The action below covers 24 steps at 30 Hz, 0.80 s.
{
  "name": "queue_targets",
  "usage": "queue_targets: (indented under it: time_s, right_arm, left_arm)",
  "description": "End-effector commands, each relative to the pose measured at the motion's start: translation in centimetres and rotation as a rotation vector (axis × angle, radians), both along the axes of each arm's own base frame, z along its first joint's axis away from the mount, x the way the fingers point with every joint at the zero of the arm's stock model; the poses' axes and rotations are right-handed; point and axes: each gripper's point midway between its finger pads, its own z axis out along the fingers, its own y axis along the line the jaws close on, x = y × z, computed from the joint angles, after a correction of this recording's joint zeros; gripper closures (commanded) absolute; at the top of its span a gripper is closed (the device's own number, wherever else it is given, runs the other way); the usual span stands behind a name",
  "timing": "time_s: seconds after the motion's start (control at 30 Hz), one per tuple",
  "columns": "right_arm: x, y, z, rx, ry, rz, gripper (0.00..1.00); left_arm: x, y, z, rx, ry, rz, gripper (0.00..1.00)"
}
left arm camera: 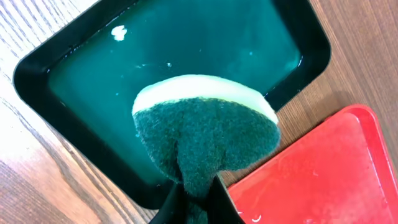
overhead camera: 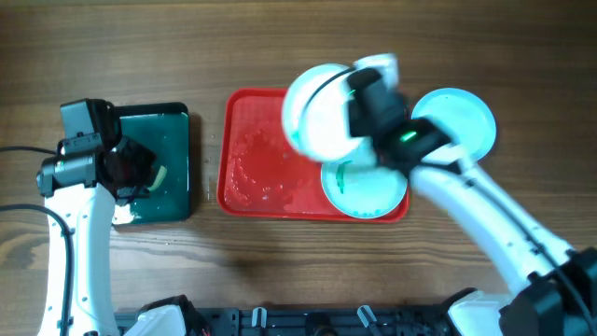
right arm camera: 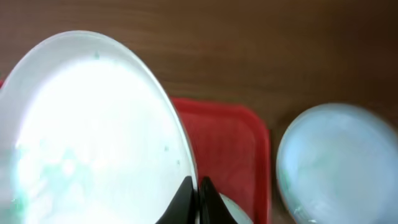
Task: Clean dirty plates on tray and stack at the side
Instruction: 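Lift the top plate with the right gripper and stack it on the side plate, then grasp the last plate rim with the right gripper and pull it toward center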
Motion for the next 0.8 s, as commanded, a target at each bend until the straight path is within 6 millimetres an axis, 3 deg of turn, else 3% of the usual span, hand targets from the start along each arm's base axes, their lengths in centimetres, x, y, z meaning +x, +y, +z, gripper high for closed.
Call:
queue_targets:
  time_s: [0.0,0.03,0.07,0.1,0.17,0.23,0.3,0.33,0.37,0.4,0.43,0.57,0.6,0.67,0.7,0.77]
  right_arm:
    - [0.5,-8.9,1.3,0.404,0.103,-0.203,0.96]
    - [0.2,-13.0,0.6,0.402,0.119,-0.309,0.96]
    - [-0.7,-18.3,-0.9,0.403,0.143,-0.453,0.96]
    - [-1.5,-21.6,-2.3,0.406,0.161,-0.550,0.96]
    - [-2.4,-25.2,-4.9,0.425,0.190,-0.678,0.96]
    - [-2.3,-26.0,-7.2,0.420,0.233,-0.703,0.96]
    - [-2.2,-26.0,-9.0,0.421,0.277,-0.713,0.95]
    - [-2.2,-26.0,-9.9,0.420,0.298,-0.716,0.90]
    - [-2.2,-26.0,-10.6,0.420,0.314,-0.717,0.70]
    - [-2.2,-25.9,-11.1,0.417,0.330,-0.707,0.38]
    - [-2.1,-25.6,-11.1,0.420,0.336,-0.676,0.33]
    - [-1.6,-19.0,-8.7,0.615,0.366,-0.399,0.39]
    - [-2.5,-16.0,-7.9,0.631,0.410,-0.291,0.44]
    - [-4.3,-13.3,-8.2,0.562,0.492,-0.220,0.50]
    - [-5.9,-12.0,-9.4,0.438,0.564,-0.203,0.50]
    - [-8.4,-10.1,-11.4,0.265,0.638,-0.214,0.30]
  left_arm:
    - [-0.1,0.0,-0.2,-0.008,0.005,-0.002,0.96]
    - [-0.1,0.0,-0.2,-0.008,0.004,-0.002,0.96]
    - [0.0,0.0,-0.2,-0.007,0.002,-0.002,0.96]
    - [0.1,0.0,-0.2,-0.006,-0.001,-0.002,0.96]
    - [0.1,0.0,-0.2,-0.006,-0.002,-0.002,0.96]
    - [0.1,0.0,-0.2,-0.006,-0.003,-0.002,0.96]
    - [0.1,0.1,-0.1,-0.005,-0.005,-0.002,0.96]
    - [0.1,0.1,-0.1,-0.005,-0.005,-0.002,0.96]
    - [0.2,0.1,-0.1,-0.005,-0.006,-0.002,0.96]
    - [0.2,0.1,-0.1,-0.004,-0.009,-0.002,0.96]
    - [0.3,0.1,-0.1,-0.004,-0.010,-0.002,0.96]
    - [0.4,-0.1,-0.1,-0.014,-0.015,-0.006,0.96]
    - [0.4,-0.1,-0.1,-0.013,-0.016,-0.006,0.96]
    - [0.4,-0.1,-0.1,-0.013,-0.016,-0.006,0.96]
    - [0.4,-0.1,-0.1,-0.013,-0.015,-0.006,0.96]
    - [0.4,-0.1,-0.1,-0.013,-0.015,-0.006,0.96]
